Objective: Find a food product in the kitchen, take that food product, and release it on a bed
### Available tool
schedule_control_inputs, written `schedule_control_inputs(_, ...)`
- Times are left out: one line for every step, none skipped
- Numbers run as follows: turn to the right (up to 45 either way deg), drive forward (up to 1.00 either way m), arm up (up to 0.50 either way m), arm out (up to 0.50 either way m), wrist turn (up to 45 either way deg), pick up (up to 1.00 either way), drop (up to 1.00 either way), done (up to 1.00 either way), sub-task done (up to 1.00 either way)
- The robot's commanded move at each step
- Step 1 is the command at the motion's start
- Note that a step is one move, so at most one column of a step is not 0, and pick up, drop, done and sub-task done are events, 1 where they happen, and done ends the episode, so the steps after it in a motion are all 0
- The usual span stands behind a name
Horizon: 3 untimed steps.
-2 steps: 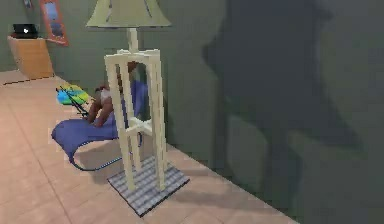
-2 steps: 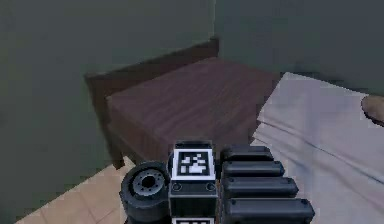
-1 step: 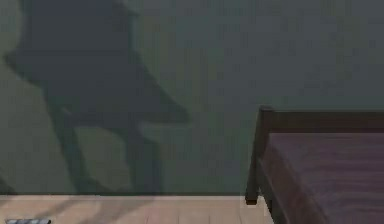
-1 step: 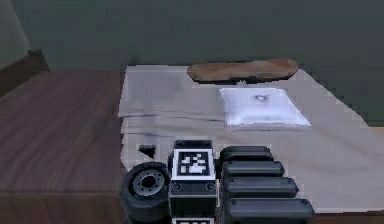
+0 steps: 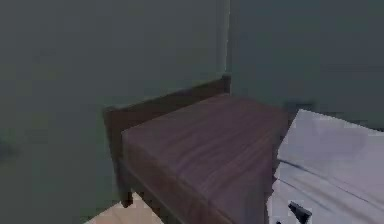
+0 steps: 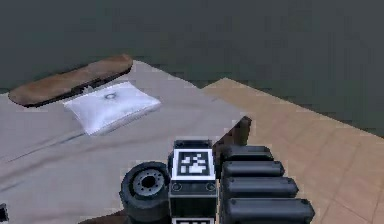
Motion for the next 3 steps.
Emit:
schedule_control_inputs(45.0, 0.0, 0.0, 0.0, 0.0, 0.0, 0.0, 0.0, 0.0)
schedule_control_inputs(36.0, 0.0, 0.0, 0.0, 0.0, 0.0, 0.0, 0.0, 0.0)
schedule_control_inputs(-45.0, 0.0, 0.0, 0.0, 0.0, 0.0, 0.0, 0.0, 0.0)
